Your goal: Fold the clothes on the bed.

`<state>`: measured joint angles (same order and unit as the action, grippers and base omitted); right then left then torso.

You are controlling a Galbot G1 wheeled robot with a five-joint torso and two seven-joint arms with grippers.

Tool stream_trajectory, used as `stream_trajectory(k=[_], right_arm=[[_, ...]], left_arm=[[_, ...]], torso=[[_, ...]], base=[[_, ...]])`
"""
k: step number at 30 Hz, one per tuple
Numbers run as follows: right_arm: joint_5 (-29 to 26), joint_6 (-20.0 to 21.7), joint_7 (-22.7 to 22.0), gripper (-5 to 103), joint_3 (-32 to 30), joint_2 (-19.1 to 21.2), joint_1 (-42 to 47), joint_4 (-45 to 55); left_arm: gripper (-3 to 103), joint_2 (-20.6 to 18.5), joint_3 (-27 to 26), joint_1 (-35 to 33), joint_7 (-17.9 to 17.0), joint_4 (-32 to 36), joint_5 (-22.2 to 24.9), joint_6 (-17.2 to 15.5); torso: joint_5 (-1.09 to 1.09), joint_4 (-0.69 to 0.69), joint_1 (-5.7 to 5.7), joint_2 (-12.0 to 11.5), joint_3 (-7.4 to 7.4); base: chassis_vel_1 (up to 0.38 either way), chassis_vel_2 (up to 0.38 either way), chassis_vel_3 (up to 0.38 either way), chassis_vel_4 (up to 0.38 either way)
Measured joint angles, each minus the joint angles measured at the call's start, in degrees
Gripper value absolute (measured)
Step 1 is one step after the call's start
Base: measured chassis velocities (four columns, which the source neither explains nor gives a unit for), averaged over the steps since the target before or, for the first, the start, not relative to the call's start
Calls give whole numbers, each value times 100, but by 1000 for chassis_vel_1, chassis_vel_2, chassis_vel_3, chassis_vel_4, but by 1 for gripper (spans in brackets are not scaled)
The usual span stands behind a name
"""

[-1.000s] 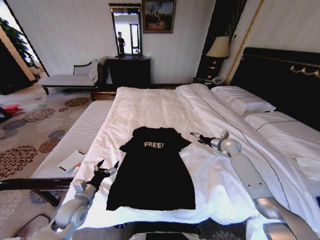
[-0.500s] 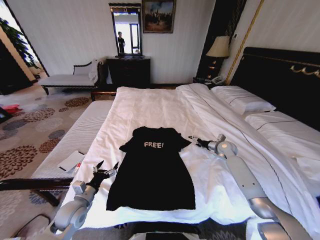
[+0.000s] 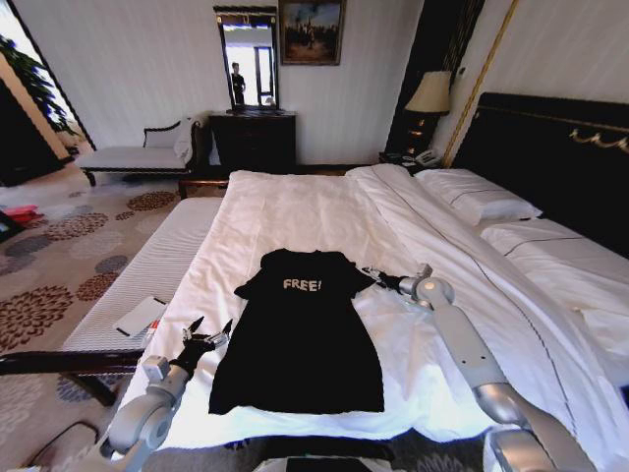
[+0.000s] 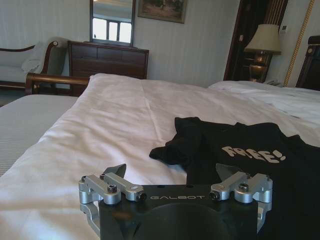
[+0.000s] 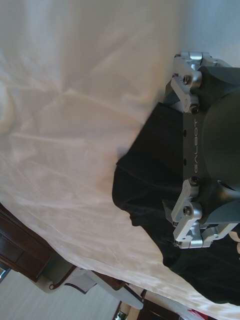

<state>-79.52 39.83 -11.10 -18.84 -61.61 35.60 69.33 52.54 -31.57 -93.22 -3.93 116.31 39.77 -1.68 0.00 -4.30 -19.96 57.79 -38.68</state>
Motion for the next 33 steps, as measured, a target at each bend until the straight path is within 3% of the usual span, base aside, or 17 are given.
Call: stream_trajectory(k=[6,9,10,11,13,15,19,22,27,29,30,31,33], right_arm=[[61,1,0,103,29,-23,-8,-23],[101,-6,8,94,35,0,9,-24],[130,-21,10,84,43,0,19,-32],[130,-21,10,84,43,0,19,-32],[159,-51,21,73,64,1,20,-35],[173,-63,27,73,70,2,18,-35],[204,-102,30,51,62,-24,26,32],[229,-107,30,45,63,-27,50,45],[283,-132,39,24,67,-18,88,-7],[295,-135,45,24,71,-13,91,-23],[319,-140,59,14,77,-4,93,-47],[327,-142,64,14,79,-2,94,-55],[368,-157,95,4,90,19,96,-96]], left_arm=[[100,7,0,6,17,-7,-1,21],[100,21,24,25,19,-8,-18,27],[100,33,44,36,19,-8,-29,29],[100,33,44,36,19,-8,-29,29],[100,39,54,38,18,-5,-34,29],[100,40,54,38,17,0,-35,30],[100,59,39,-3,17,30,-47,39],[100,65,39,-25,18,49,-53,40],[100,66,34,-46,17,95,-42,41],[100,66,26,-52,17,103,-38,42],[100,65,15,-63,16,115,-31,44],[100,64,11,-66,16,121,-28,44],[100,61,5,-76,14,148,-16,46]], torso=[[0,-1,0,0,0],[0,-2,0,0,0],[0,-2,0,0,0],[0,-2,0,0,0],[0,-1,0,0,0],[1,-1,0,0,0],[0,0,0,0,0],[0,1,0,0,0],[1,-1,0,0,0],[1,-1,0,0,0],[0,-1,0,0,0],[0,-1,0,0,0],[0,-1,0,0,0]], base=[[0,0,0,0],[0,0,0,0],[0,0,0,0],[0,0,0,0],[0,0,0,0],[0,0,0,0],[0,0,0,0],[0,0,0,0],[0,0,0,0],[0,0,0,0],[0,0,0,0],[0,0,0,0],[0,0,0,0]])
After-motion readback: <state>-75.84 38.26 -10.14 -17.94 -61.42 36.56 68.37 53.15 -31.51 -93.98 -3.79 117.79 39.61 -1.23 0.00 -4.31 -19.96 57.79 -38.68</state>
